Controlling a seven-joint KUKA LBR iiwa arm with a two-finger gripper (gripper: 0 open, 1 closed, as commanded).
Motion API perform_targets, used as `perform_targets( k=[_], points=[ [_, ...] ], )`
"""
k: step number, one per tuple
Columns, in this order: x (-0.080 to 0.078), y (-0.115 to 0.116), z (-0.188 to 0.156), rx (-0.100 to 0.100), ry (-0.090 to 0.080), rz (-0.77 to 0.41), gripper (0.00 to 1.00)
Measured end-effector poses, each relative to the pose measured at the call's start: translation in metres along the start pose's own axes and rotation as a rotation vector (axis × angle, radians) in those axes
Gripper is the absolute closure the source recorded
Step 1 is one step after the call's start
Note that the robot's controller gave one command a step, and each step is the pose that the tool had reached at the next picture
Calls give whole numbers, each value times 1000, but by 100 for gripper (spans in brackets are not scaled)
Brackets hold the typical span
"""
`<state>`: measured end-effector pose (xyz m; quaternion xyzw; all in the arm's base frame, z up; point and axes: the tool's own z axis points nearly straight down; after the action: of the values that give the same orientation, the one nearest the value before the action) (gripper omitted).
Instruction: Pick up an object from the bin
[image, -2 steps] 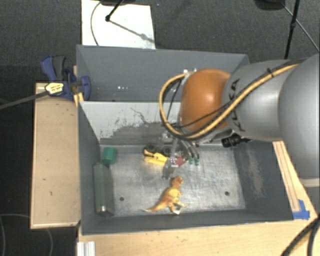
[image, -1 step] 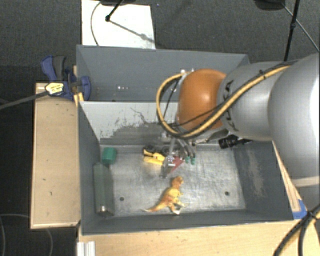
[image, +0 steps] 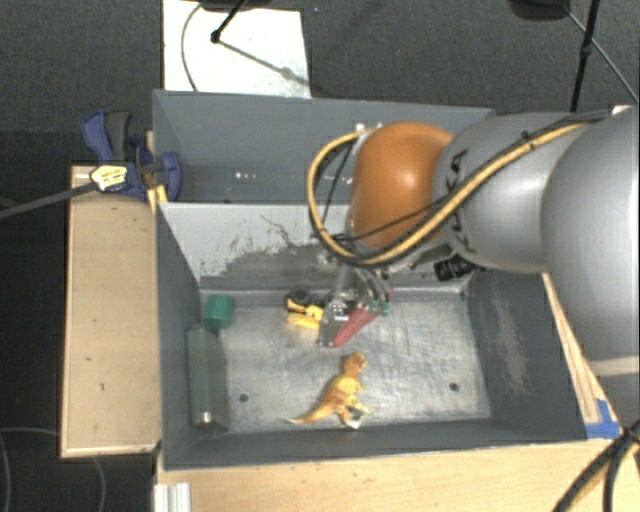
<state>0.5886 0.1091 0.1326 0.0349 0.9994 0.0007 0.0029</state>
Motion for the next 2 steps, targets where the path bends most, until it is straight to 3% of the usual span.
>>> perform_targets(
  k=[1, 2],
  points=[
    [7, 2, 44, -1, -1, 210, 0],
    [-2, -1, 58, -1, -2, 152, 100]
  ],
)
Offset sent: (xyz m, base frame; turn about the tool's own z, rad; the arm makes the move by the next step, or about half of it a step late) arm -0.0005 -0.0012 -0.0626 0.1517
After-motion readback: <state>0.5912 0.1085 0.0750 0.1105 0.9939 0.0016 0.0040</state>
